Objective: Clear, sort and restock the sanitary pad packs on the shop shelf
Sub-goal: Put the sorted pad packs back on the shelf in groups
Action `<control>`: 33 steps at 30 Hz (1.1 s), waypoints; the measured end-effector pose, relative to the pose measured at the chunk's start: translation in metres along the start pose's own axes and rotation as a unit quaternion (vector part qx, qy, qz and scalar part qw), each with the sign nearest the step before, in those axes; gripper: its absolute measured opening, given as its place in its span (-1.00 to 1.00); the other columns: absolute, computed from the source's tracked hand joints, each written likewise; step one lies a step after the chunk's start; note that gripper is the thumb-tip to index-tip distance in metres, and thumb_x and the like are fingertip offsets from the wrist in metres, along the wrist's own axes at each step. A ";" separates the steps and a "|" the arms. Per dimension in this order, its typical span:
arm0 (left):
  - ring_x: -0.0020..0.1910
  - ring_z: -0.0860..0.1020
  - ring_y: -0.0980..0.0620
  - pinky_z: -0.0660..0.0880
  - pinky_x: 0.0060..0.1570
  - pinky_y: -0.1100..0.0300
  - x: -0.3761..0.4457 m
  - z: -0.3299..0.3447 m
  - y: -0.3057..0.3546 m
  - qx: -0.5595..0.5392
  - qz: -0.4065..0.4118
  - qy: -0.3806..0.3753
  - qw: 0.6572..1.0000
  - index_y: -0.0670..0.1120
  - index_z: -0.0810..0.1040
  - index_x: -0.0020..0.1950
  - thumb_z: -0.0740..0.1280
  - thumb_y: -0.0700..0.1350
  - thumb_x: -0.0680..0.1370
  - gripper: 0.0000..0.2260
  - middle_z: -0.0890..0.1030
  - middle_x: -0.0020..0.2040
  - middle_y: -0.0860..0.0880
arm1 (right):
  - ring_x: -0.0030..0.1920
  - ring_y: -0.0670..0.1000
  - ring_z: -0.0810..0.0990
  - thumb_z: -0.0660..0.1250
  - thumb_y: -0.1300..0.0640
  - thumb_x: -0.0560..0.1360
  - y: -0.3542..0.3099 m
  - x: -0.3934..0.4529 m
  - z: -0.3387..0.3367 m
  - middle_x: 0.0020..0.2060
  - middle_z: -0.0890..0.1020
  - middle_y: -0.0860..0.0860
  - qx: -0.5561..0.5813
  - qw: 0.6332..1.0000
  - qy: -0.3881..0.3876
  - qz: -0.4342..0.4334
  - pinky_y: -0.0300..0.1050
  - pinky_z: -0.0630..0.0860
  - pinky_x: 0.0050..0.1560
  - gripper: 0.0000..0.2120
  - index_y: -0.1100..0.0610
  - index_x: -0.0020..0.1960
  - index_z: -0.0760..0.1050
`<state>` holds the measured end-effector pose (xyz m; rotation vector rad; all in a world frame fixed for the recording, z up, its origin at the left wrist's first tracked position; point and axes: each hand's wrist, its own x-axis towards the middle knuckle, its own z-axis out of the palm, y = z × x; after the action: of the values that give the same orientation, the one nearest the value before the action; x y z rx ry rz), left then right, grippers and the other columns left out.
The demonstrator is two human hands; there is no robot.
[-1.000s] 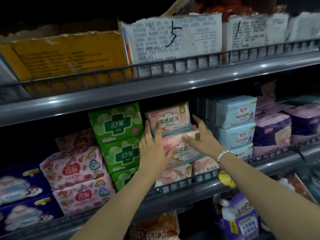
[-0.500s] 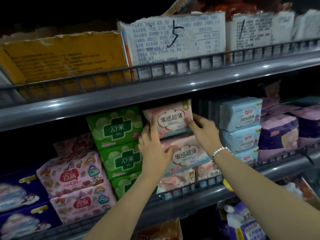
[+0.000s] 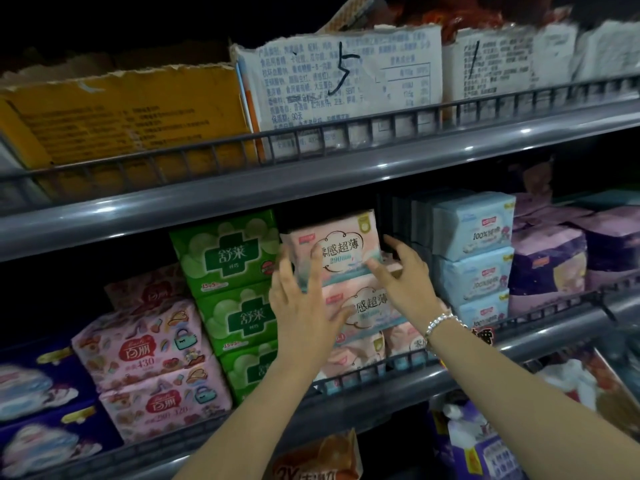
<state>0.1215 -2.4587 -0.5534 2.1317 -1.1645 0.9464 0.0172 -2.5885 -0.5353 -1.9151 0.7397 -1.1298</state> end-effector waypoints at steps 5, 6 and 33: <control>0.55 -0.12 -0.24 -0.12 0.43 -0.31 -0.014 0.022 -0.016 0.131 0.191 0.022 0.973 -0.04 -0.08 0.59 0.35 0.40 0.31 0.05 -0.21 0.58 -0.18 | 0.44 0.10 0.28 0.25 -0.04 0.58 0.013 -0.018 0.006 0.49 0.20 0.09 0.043 0.998 -0.021 0.029 0.16 0.34 0.38 -0.39 -0.07 0.54 0.06; 0.55 -0.12 -0.22 -0.13 0.44 -0.31 -0.016 0.026 -0.021 0.145 0.208 0.019 0.967 -0.03 -0.09 0.59 0.37 0.39 0.32 0.05 -0.22 0.58 -0.17 | 0.38 0.09 0.38 0.25 -0.01 0.59 0.016 -0.019 0.008 0.46 0.26 0.11 0.068 0.997 -0.031 0.032 0.10 0.45 0.30 -0.39 -0.07 0.54 0.04; 0.52 0.15 -0.09 0.08 0.49 -0.07 0.004 0.012 0.079 0.031 0.192 -0.122 0.973 -0.15 0.16 0.54 0.05 0.20 0.51 -0.32 0.19 0.54 -0.16 | 0.31 0.01 0.42 0.27 0.05 0.58 0.029 -0.024 -0.077 0.29 0.47 0.03 0.002 0.996 0.084 -0.031 0.03 0.40 0.33 -0.60 0.10 0.39 0.34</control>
<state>0.0586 -2.5075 -0.5488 2.1594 -1.7378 0.9062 -0.0651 -2.6103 -0.5469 -1.8677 0.7727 -1.3419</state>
